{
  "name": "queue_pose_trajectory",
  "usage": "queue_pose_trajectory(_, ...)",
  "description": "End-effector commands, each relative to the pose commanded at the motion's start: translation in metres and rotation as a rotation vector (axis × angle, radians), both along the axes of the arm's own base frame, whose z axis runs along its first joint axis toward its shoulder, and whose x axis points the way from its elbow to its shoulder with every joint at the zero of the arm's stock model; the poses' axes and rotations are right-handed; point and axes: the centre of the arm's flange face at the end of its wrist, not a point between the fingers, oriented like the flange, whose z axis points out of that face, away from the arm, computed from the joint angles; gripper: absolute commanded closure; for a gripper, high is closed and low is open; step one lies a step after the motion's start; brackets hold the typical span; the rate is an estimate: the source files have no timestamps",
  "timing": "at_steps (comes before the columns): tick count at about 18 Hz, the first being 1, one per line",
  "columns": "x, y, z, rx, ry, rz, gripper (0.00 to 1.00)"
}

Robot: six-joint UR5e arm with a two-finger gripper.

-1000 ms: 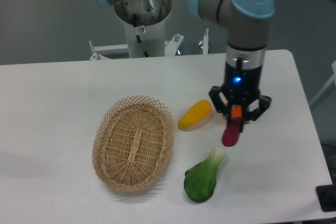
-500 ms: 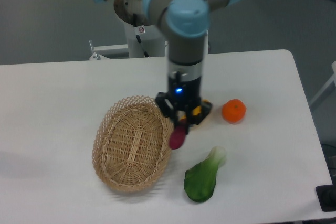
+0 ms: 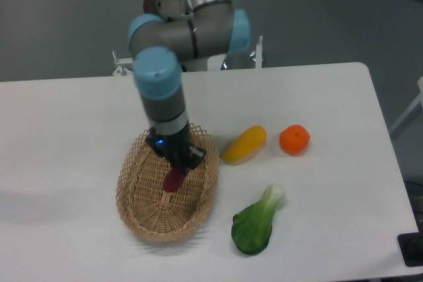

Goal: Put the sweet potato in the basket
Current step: 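Lower the sweet potato into the basket and open the gripper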

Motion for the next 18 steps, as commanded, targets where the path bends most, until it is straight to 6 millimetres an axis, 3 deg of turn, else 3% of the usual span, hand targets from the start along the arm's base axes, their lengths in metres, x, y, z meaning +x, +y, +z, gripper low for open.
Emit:
queue_pose_trajectory(5, 0.005, -0.001, -0.022, -0.063, 0.011, -0.051, 0.66)
queue_pose_trajectory(8, 0.007, 0.000, -0.017, -0.061, 0.023, -0.061, 0.66)
queue_pose_trajectory(12, 0.006, 0.004, -0.014, -0.053, 0.030, -0.062, 0.56)
queue_pose_trajectory(13, 0.005, 0.003, -0.014, -0.055, 0.031, -0.060, 0.52)
queue_pose_trajectory(14, 0.006, 0.003, -0.015, -0.056, 0.030, -0.062, 0.36)
queue_pose_trajectory(15, 0.005, 0.003, -0.011, -0.051, 0.035, -0.060, 0.06)
queue_pose_trajectory(16, 0.004, 0.004, -0.007, -0.041, 0.041, -0.055, 0.00)
queue_pose_trajectory(18, 0.003, 0.007, 0.008, -0.013, 0.058, -0.059, 0.00)
